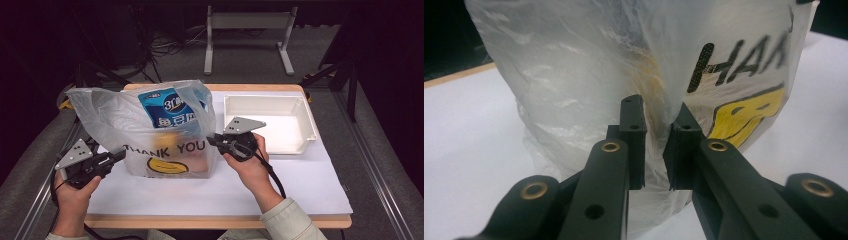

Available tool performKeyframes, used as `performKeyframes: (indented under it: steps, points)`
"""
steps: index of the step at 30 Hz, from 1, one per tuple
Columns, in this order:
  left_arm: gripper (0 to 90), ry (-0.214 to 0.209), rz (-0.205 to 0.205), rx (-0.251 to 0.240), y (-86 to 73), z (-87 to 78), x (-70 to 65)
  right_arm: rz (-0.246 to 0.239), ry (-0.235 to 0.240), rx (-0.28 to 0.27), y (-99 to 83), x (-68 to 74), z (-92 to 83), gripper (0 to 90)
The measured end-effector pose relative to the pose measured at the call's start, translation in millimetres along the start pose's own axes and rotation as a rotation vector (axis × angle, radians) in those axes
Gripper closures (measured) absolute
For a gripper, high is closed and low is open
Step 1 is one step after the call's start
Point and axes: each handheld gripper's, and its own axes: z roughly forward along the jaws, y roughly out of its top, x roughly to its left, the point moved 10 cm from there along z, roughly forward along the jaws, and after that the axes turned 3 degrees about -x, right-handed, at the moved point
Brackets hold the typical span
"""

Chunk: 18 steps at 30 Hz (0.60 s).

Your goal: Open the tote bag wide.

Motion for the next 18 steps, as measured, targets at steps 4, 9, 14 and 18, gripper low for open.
performKeyframes:
  steps: [4, 9, 14, 18]
  points:
    - [85.5, 0.004, 0.007, -0.005, 0.4, -4.0, 2.2, 0.016, 0.009, -0.008, -3.5, -2.4, -4.8, 88.0]
    - [90.0, -0.009, 0.009, 0.035, -8.0, 1.0, 1.8, 0.047, 0.020, -0.021, -11.5, -6.8, -9.8, 89.6]
    - [90.0, -0.032, 0.005, 0.068, -18.3, 2.7, -0.4, 0.054, 0.042, -0.005, -22.8, -5.4, -9.7, 89.7]
    - [90.0, -0.050, 0.007, 0.086, -26.2, 0.6, -2.9, 0.059, 0.066, 0.003, -29.7, -0.5, -10.6, 89.8]
